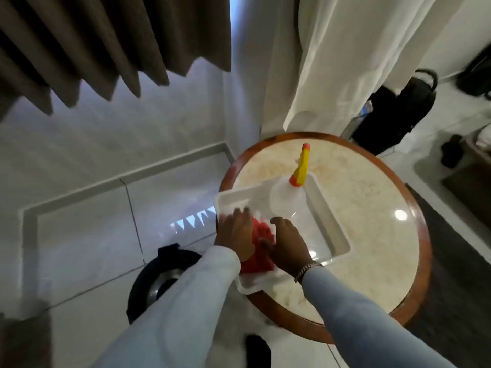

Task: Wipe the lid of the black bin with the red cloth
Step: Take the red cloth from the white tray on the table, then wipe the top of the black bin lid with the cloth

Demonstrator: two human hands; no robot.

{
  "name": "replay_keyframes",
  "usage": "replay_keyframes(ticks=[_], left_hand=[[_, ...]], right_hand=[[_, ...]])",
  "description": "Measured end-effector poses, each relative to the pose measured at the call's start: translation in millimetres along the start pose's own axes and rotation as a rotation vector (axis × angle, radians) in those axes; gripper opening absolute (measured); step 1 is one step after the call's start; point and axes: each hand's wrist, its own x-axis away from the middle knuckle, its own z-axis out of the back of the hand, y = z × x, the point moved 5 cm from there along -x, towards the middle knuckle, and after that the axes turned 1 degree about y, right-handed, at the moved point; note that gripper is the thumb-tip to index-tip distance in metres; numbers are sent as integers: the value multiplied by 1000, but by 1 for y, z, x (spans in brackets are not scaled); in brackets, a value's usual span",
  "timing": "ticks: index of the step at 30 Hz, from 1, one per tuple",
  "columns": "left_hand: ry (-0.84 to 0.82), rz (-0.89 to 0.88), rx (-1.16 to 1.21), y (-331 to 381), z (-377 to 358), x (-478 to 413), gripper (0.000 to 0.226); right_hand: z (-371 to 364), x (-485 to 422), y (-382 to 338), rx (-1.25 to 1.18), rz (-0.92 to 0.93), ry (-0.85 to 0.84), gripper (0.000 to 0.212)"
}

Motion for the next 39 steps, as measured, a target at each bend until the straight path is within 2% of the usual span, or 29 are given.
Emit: replay_keyframes(ticks=[2, 5, 9, 13, 17, 22, 25, 29, 34, 36, 39], left_hand=[[56, -67, -223, 2, -2, -10, 69], [84, -117, -274, 1, -9, -20, 42], [68, -113, -42, 2, 0, -17, 25], [222, -139, 442, -11, 41, -5, 25], [317, -259, 644, -40, 90, 28, 21], [265, -185, 767, -113, 90, 65, 20], [319, -37, 781, -173, 53, 81, 23], [441, 140, 823, -260, -31, 96, 37], [639, 184, 707, -337, -135, 130, 66], [581, 153, 674, -357, -179, 136, 86], [386, -43, 507, -358, -226, 128, 125]], right_hand=[[-10, -8, 5, 15, -17, 4, 53], [-24, -16, 11, -12, -30, 12, 52], [-15, -11, 5, -133, -78, 2, 63], [35, -4, -24, -83, 45, 39, 46], [67, 7, -77, -183, 173, -41, 30], [1, 30, -135, -360, 229, -182, 34], [-74, 33, -145, -341, 214, -139, 41], [-189, 30, -133, -340, 164, -138, 38], [-266, 22, -98, -347, 63, -130, 36], [-288, 15, -91, -373, 57, -117, 37], [-313, 9, -88, -428, 69, -160, 38]])
